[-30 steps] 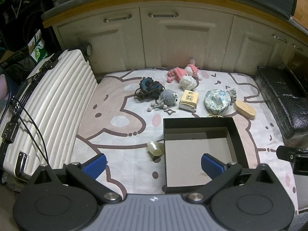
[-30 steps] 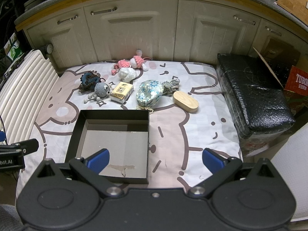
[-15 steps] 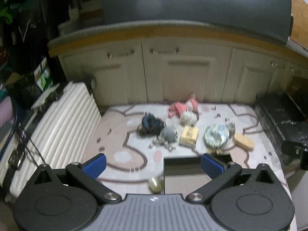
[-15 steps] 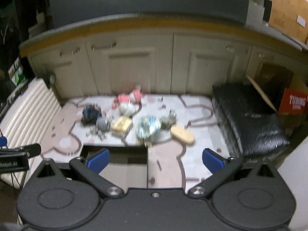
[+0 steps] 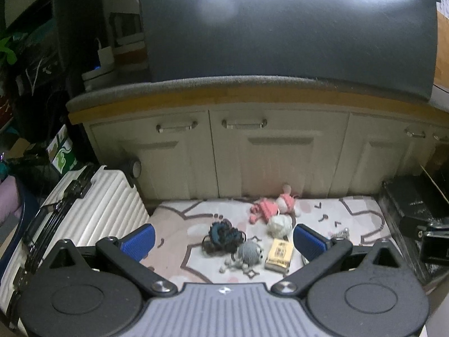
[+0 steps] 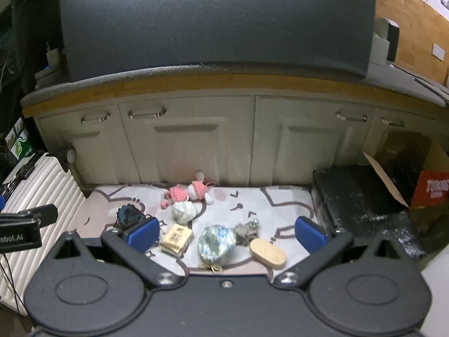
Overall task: Organize objects
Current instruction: 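Reach the left tool to the grey crocheted mouse while the right tool reaches the blue floral pouch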
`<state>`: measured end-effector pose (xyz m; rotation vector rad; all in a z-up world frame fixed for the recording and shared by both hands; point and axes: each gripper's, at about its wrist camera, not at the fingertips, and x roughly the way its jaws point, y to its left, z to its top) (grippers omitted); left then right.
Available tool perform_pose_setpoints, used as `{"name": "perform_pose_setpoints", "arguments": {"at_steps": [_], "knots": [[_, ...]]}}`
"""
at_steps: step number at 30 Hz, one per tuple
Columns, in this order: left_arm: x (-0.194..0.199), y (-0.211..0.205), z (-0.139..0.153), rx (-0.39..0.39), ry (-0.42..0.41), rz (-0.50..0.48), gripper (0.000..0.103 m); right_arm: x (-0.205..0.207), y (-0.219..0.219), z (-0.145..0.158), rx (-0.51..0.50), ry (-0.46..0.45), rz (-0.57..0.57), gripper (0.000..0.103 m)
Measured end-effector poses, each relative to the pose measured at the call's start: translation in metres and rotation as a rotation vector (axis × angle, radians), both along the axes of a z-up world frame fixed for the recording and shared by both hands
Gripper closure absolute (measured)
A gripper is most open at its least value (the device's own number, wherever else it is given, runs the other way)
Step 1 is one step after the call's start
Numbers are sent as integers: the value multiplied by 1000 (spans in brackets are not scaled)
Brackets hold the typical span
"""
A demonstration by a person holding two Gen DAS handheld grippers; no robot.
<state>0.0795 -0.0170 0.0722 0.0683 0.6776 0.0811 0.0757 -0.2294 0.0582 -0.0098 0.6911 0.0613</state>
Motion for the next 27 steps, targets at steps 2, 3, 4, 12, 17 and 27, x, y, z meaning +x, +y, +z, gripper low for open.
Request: {"name": "perform_pose_setpoints", "arguments": {"at_steps": [2,3,4,12,17,27], "knots": [[10,2,0,-8,-5,4,0,10,2,0,-6,-7,3,0],[15,2,0,-14,-9,4,0,15,4,0,-10,-12,2,0],[20,3,-1,-19,-13,5,0,19,4,-1,-11,-13,0,0],[63,10,-26,-46,-11,18,0,67,4,-21,16,3,-32,0],[92,13,-55,-48,14,47,0,95,-1,-48,5,20,-54,0],[137,14,-118,-29,42,49,0,147,-10,-117,16,103,-96,0]]}}
